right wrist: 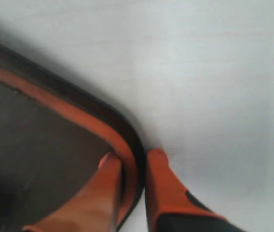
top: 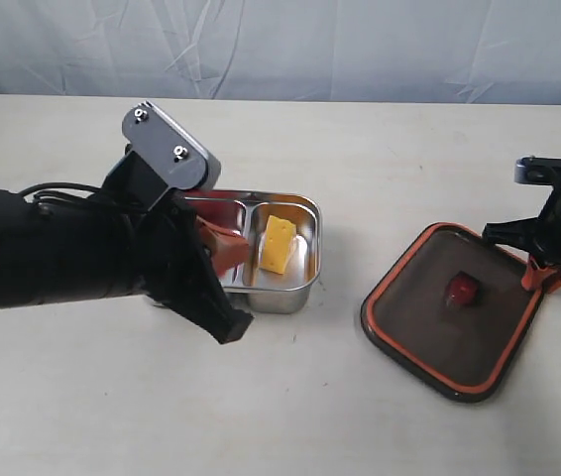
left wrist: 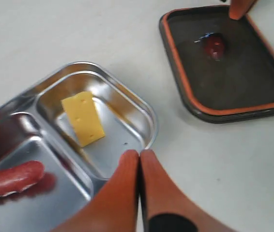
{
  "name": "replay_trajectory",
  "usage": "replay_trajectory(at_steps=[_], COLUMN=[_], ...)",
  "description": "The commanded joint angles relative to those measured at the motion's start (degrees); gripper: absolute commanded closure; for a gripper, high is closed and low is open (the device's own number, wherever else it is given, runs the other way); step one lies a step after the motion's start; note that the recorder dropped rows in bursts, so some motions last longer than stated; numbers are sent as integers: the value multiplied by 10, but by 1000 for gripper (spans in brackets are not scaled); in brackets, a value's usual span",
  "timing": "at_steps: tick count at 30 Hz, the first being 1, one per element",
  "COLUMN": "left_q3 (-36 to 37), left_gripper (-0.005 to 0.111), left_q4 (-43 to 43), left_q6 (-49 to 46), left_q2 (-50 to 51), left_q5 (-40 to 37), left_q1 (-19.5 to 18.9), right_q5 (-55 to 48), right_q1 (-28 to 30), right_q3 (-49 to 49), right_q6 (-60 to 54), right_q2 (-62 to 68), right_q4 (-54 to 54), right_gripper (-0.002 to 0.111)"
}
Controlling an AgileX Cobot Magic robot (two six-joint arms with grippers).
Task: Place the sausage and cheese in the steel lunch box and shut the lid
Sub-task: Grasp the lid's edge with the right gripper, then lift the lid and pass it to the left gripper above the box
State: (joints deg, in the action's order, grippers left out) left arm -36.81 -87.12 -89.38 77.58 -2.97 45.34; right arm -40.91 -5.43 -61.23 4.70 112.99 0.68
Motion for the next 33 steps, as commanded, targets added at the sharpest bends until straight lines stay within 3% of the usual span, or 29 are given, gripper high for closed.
replay_trajectory(at_steps=[1, 4, 9, 10, 12, 15, 18, 22, 27, 33], left_q3=[2, 2, 2, 2, 2, 2, 2, 2, 2, 2], left_gripper=[104, 96, 73, 64, 58, 55, 54, 54, 54, 54], left_q4=[-8, -8, -6, -6, -6, -6, 9, -5, -5, 9], left_q6=[47, 93, 157, 177, 211, 222, 259, 265, 263, 263], left_q2=[-4, -4, -4, -4, -4, -4, 1, 21, 24, 24], left_q5=[-75, -98, -166, -204, -266, -351, -465, -581, -593, -582], left_q1=[-1, -1, -23, -44, -83, -135, -236, -316, -322, -322], right_q5=[-14, -21, -19, -20, -21, -27, -38, -42, -26, -18], right_q1=[3, 3, 3, 3, 3, 3, 0, -31, -95, -125], right_q3=[-1, -1, -1, -1, -1, -1, -1, -1, -1, -1], right_q6=[-17, -32, -44, -59, -104, -170, -264, -311, -311, -311], right_q2=[-1, -15, -55, -73, -98, -120, -147, -168, -169, -169], right_q4=[20, 20, 16, 1, -43, -117, -230, -286, -302, -310], right_gripper=[108, 108, 109, 109, 109, 109, 109, 109, 109, 109])
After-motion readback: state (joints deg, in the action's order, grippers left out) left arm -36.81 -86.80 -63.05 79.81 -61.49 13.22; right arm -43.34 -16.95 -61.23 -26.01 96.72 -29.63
